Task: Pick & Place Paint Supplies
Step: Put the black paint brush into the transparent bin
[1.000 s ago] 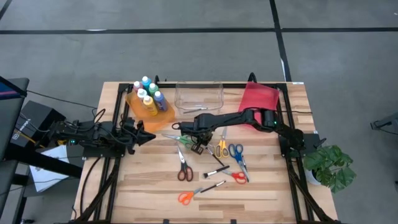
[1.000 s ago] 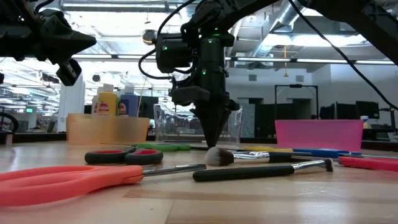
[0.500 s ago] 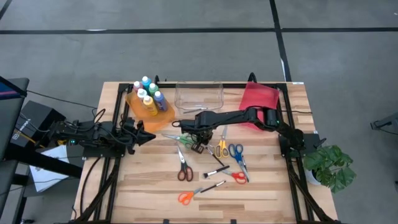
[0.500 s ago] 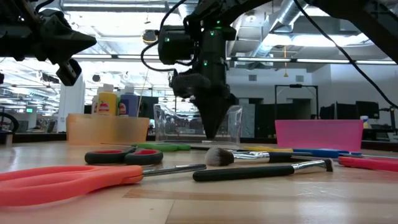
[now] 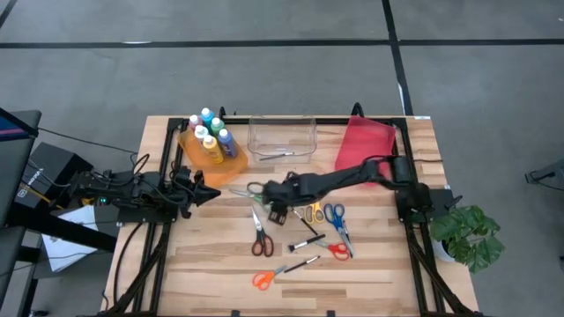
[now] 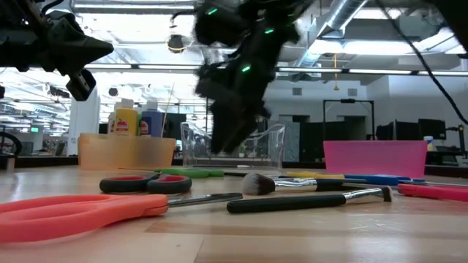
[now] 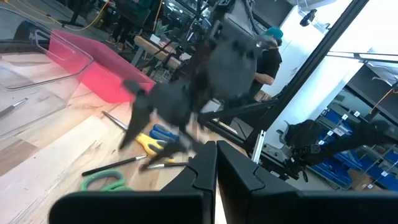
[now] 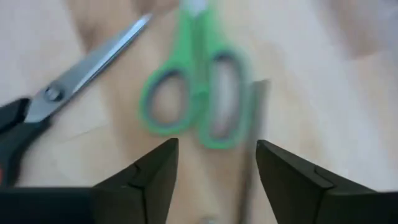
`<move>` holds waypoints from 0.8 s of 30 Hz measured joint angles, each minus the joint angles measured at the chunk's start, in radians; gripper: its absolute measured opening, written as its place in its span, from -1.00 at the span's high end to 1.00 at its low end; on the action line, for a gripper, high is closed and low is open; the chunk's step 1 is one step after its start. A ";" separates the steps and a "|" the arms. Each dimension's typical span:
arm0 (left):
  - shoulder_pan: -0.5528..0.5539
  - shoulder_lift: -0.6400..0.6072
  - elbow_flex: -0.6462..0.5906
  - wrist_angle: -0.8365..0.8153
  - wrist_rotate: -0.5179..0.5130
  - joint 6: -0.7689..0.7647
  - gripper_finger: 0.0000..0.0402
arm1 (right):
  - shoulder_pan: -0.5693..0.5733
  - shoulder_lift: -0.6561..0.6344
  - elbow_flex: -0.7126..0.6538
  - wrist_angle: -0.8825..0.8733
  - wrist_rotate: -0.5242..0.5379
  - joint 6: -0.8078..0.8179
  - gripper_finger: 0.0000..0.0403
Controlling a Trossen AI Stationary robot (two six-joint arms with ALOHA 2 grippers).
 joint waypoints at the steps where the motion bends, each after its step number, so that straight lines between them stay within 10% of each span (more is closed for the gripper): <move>1: 0.000 0.000 0.000 0.000 0.000 0.000 0.97 | 0.002 -0.054 -0.066 0.051 0.022 0.000 -0.08; 11: 0.000 0.000 0.000 0.001 0.000 0.000 0.97 | 0.007 -0.342 -0.649 0.705 0.051 -0.052 -0.03; 24: 0.000 0.000 0.000 0.002 0.000 0.000 0.97 | 0.020 -0.126 -0.642 0.872 0.096 -0.073 0.08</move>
